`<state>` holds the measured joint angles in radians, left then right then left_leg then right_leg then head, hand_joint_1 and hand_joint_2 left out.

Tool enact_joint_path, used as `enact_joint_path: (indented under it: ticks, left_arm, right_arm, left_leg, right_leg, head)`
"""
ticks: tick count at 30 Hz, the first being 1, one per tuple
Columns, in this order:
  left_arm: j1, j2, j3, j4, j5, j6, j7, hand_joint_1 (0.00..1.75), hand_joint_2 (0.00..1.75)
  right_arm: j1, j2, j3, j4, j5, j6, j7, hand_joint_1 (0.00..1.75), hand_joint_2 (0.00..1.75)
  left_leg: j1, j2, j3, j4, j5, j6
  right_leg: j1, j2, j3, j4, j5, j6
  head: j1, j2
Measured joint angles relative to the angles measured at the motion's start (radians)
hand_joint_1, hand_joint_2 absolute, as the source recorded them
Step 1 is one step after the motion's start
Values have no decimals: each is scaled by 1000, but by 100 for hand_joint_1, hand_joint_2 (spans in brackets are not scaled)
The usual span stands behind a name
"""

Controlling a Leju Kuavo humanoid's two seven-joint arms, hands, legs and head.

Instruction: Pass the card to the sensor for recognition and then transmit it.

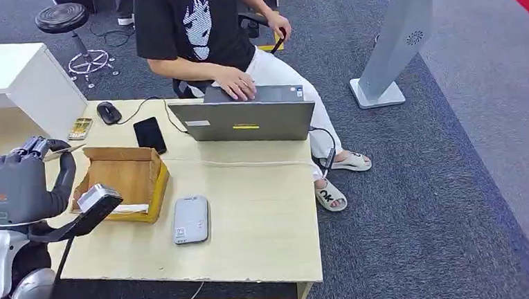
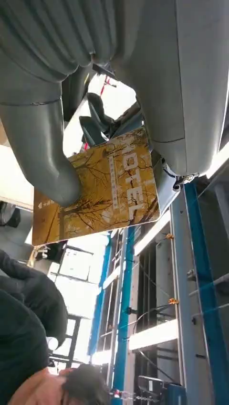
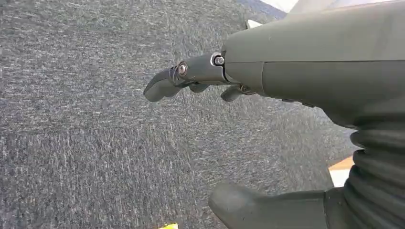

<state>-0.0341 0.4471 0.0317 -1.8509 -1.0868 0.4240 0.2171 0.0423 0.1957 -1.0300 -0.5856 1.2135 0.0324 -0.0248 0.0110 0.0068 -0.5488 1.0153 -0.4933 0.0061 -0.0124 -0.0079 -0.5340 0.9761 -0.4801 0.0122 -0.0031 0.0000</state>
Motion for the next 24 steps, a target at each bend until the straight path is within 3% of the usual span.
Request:
enact_joint_path:
  ticks: [3,8,24]
  left_arm:
    - [35,9,-6,-9,-58,-74,3,175,175]
    - [84,11,-25,-21,-86,-75,12,175,175]
    - [98,20,-36,-33,-88,-81,23,175,175]
  right_arm:
    - [0,0,0,0,3,6,-2,0,175]
    - [2,2,-6,0,11,16,-4,0,175]
    - [3,8,-17,-11,13,22,-5,0,175]
  left_leg:
    - [0,2,1,0,0,0]
    - [0,1,-1,0,0,0]
    - [0,2,0,0,0,0]
  right_leg:
    - [0,2,0,0,0,0]
    - [0,1,-1,0,0,0]
    - [0,1,-1,0,0,0]
  head:
    - [0,0]
    - [0,0]
    - [0,0]
